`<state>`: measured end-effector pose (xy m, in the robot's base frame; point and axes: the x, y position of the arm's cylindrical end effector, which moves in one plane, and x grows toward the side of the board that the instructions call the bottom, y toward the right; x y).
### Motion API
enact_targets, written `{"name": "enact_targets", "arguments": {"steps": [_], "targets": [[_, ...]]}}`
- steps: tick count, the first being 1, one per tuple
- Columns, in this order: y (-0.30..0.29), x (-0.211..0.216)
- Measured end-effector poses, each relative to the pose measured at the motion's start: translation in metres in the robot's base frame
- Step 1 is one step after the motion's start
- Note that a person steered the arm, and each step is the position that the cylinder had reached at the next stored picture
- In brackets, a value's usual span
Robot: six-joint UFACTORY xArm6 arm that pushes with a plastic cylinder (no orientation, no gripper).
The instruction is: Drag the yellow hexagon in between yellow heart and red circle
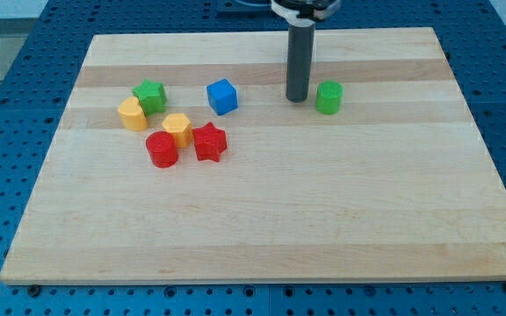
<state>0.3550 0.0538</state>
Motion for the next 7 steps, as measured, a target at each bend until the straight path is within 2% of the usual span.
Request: {"name": "enact_targets", "arguments": {"steps": [2,3,5,7], "targets": [[0.048,0.001],[0.039,0.003],[0.007,0.014],[-0.067,0.032]]}}
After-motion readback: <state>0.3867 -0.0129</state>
